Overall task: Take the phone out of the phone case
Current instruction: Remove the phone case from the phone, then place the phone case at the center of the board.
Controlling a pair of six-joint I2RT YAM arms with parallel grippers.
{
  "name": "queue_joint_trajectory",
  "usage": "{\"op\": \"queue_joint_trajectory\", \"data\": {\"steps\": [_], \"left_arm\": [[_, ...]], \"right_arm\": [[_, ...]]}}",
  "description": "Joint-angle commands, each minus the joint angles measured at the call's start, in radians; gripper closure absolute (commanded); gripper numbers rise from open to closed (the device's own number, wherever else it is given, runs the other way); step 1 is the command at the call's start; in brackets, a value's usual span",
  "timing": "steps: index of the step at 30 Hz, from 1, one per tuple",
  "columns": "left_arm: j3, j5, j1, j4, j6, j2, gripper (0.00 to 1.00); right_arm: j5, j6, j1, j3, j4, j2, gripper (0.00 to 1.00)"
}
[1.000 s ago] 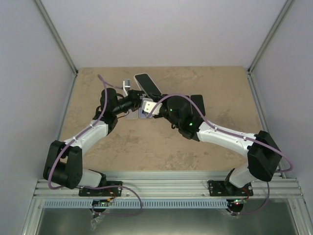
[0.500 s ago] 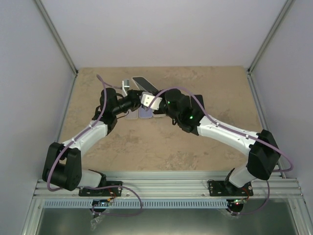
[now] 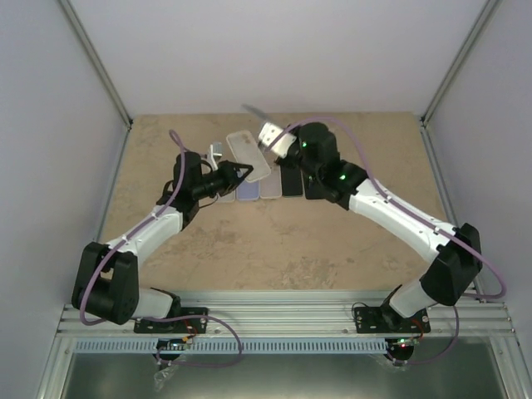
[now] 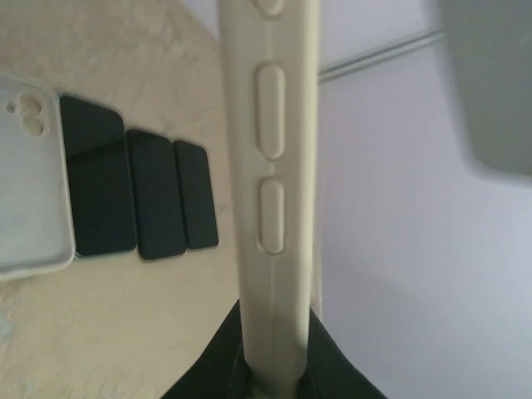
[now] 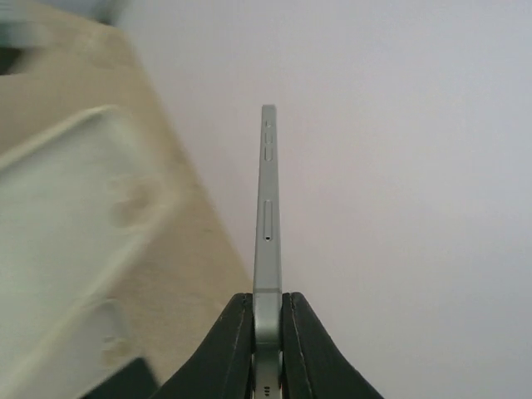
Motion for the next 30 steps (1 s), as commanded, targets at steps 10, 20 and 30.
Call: {"op": "queue_joint_trajectory", "data": {"steps": [10,20,30], "left_arm": [[-0.031,0.071,-0.014,-0.057,0.107,-0.029,1.0],[-0.002,0.071,-0.014,-0.128,0.229,-0.055,1.0],[0.195,0.047,0.013,-0.538,0.654,-0.024,1.0]], "right_arm": [[0.085,0.119,-0.121,0.092,0.073,-0.067,0.99],[-0.153,0.292,-0.243,0.086,-0.091,-0.136,0.99],[-0.151,0.289,-0.294,-0.022,-0.097,-0.218,0.99]]}}
